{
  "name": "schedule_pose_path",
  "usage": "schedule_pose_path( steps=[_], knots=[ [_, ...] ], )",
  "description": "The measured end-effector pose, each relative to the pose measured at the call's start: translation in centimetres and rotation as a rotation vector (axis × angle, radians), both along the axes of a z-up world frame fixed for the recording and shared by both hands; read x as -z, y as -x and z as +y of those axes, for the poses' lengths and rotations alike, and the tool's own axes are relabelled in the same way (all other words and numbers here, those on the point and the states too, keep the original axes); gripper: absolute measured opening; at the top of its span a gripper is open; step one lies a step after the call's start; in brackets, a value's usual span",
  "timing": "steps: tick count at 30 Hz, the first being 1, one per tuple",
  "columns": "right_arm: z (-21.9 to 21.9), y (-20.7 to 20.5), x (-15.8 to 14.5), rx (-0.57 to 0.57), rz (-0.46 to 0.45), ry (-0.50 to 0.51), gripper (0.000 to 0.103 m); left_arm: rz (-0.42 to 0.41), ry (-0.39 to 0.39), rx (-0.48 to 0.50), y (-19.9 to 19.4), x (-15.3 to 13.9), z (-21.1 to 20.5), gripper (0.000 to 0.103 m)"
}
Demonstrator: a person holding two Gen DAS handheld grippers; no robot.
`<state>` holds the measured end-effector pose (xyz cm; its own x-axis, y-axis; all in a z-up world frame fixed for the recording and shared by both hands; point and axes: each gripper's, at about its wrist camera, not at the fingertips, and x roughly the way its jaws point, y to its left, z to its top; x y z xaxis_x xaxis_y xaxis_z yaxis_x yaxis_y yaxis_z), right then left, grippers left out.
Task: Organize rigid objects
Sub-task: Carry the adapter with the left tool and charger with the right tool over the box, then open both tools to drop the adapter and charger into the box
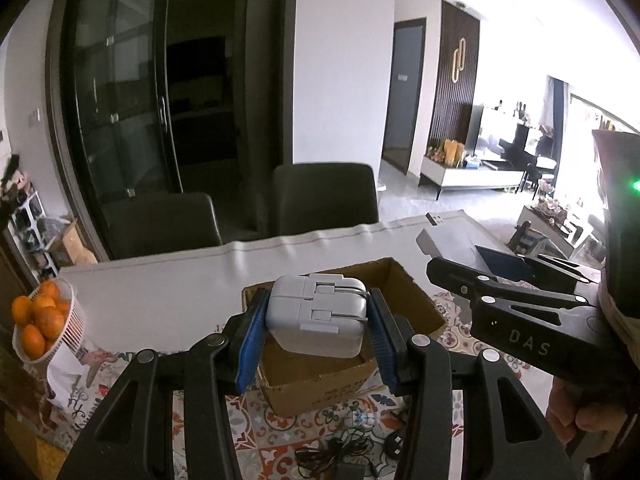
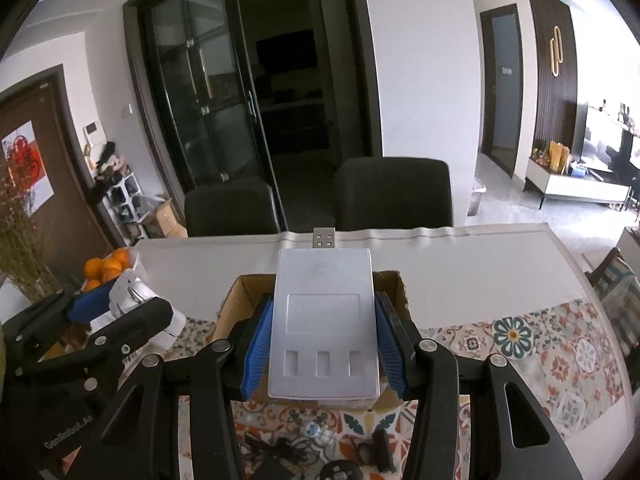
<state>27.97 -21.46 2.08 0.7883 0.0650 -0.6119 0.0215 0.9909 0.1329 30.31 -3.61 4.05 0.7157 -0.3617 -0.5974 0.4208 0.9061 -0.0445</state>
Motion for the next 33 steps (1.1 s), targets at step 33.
schedule_pose_path(
  steps=[33],
  knots=[
    [-2.8,-12.4,12.4,-0.063,0.457,-0.089,0.048,0.441,-0.124,-0.024,-10.6,10.5,-3.4,0.047]
  ],
)
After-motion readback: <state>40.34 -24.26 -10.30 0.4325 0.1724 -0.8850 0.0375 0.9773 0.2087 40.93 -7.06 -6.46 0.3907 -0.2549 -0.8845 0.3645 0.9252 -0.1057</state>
